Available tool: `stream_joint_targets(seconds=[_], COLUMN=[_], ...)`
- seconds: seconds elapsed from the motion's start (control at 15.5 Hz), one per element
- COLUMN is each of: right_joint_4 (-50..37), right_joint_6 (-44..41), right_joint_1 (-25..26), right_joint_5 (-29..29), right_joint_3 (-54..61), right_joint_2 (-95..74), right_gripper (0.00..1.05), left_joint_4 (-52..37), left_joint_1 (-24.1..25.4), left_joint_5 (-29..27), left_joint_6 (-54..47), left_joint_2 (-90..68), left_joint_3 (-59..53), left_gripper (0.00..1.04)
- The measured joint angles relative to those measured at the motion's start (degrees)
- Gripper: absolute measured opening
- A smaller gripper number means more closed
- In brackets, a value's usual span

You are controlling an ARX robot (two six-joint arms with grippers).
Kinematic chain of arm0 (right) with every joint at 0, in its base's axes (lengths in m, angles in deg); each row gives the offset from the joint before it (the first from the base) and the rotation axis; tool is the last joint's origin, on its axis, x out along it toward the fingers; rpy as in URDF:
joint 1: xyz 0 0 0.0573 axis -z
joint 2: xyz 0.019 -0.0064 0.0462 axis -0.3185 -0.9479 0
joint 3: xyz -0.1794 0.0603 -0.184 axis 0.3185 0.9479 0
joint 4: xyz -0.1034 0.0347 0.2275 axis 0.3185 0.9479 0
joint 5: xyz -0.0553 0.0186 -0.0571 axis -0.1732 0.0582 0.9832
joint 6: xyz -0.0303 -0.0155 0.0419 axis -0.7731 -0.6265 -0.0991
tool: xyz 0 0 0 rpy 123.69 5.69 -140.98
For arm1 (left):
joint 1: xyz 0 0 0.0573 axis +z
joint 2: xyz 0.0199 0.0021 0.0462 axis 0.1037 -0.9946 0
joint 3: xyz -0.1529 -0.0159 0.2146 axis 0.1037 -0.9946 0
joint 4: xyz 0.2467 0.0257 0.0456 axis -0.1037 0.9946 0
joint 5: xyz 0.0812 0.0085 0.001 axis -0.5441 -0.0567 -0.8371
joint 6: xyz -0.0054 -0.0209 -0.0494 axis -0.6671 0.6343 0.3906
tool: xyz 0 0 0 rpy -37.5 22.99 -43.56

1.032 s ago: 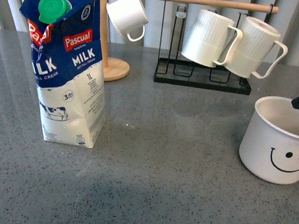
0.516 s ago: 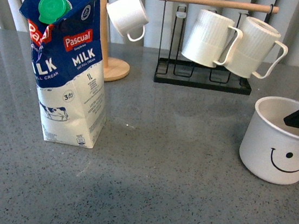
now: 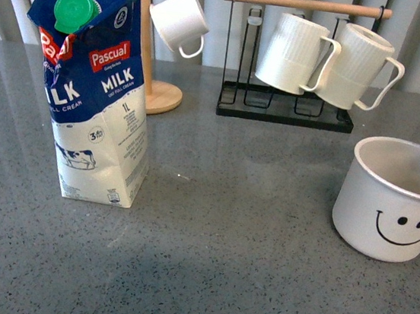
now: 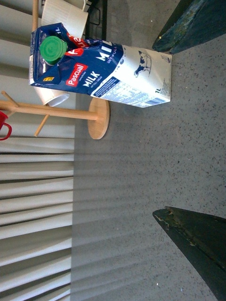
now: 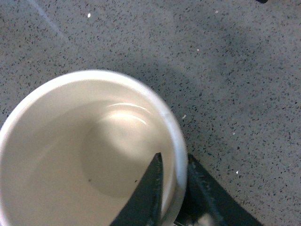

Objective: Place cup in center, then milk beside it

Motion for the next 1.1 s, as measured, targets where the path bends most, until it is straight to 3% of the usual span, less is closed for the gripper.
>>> stream_joint_targets(seconds=[0.13,0.26,0.32,0.58,1.1], right_joint_4=[0.4,2.1,1.8,-1.5,-6.6], right_joint_6=[0.6,2.8,6.2,11.8,19.4], right_joint_1=[0.3,-0.4,-4.6,-11.4,-15.5], right_joint_5=[-0.7,-2.6,-2.4,0.1,5.0], right_joint_3=[-0.3,-1.2,-2.9,-2.9,-2.8], right_joint_2=[0.1,4.3,6.8,6.2,-2.0], right_gripper=[0.04,0.03,0.03,0.03,0.03], left_joint_4=[0.0,0.0,0.0,0.0,0.0], left_joint_1=[0.0,0.0,0.0,0.0,0.0], left_joint_5=[0.0,0.0,0.0,0.0,0.0], left_joint_6=[0.0,0.0,0.0,0.0,0.0], left_joint_2=[0.0,0.0,0.0,0.0,0.0], left_joint_3=[0.0,0.0,0.0,0.0,0.0], left_gripper=[0.98,0.98,0.98,0.98,0.98])
